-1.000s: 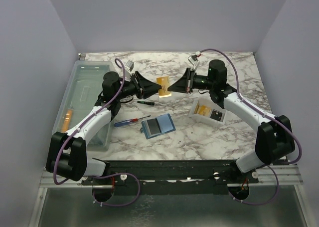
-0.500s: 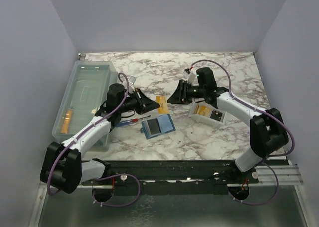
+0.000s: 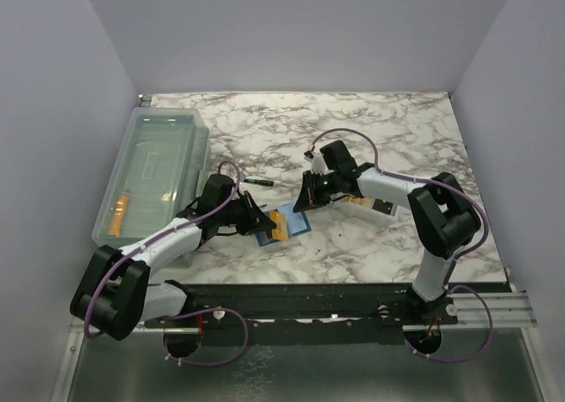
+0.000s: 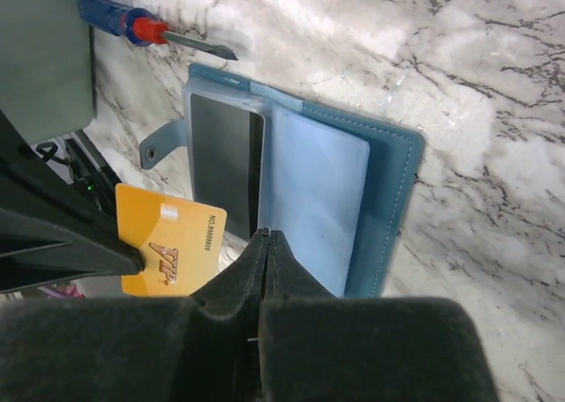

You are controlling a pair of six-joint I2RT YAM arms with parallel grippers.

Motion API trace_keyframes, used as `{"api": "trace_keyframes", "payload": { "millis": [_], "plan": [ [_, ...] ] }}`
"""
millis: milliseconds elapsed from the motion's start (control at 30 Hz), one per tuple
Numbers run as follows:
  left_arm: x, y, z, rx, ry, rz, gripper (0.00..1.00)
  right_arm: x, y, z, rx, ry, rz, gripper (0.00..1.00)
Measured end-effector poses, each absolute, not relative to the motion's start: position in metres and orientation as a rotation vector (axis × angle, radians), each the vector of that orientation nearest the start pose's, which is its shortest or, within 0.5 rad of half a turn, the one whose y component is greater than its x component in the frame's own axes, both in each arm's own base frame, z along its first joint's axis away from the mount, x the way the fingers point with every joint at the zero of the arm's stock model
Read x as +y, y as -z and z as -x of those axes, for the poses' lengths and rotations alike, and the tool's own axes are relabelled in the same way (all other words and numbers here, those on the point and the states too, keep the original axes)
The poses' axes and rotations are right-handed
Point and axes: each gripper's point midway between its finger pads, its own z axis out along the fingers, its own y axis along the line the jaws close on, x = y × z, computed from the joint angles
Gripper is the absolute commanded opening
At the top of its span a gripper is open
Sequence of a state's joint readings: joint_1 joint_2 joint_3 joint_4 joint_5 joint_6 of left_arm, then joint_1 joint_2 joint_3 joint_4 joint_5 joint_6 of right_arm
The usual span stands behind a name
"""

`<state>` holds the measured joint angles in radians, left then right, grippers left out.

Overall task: Put the credit cards into the card holder
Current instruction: Insert the credit card into the card holder.

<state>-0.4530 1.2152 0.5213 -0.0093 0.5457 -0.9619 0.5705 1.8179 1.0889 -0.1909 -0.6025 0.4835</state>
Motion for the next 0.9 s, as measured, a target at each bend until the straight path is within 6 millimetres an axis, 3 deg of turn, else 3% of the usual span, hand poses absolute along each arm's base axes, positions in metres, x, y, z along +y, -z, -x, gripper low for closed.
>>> {"api": "trace_keyframes", "payload": {
  "millis": [400, 900],
  "plan": [
    [-0.236, -0.068, -0.224, 2.575, 1.230, 0.377, 0.00, 0.309, -0.025, -0.279, 2.697, -1.084, 0.368, 0.00],
    [-0.232, -0.052, -0.228, 2.594, 1.192, 0.419, 0.00, 0.312, -0.023, -0.283, 2.675, -1.089, 0.372, 0.00]
  ]
}}
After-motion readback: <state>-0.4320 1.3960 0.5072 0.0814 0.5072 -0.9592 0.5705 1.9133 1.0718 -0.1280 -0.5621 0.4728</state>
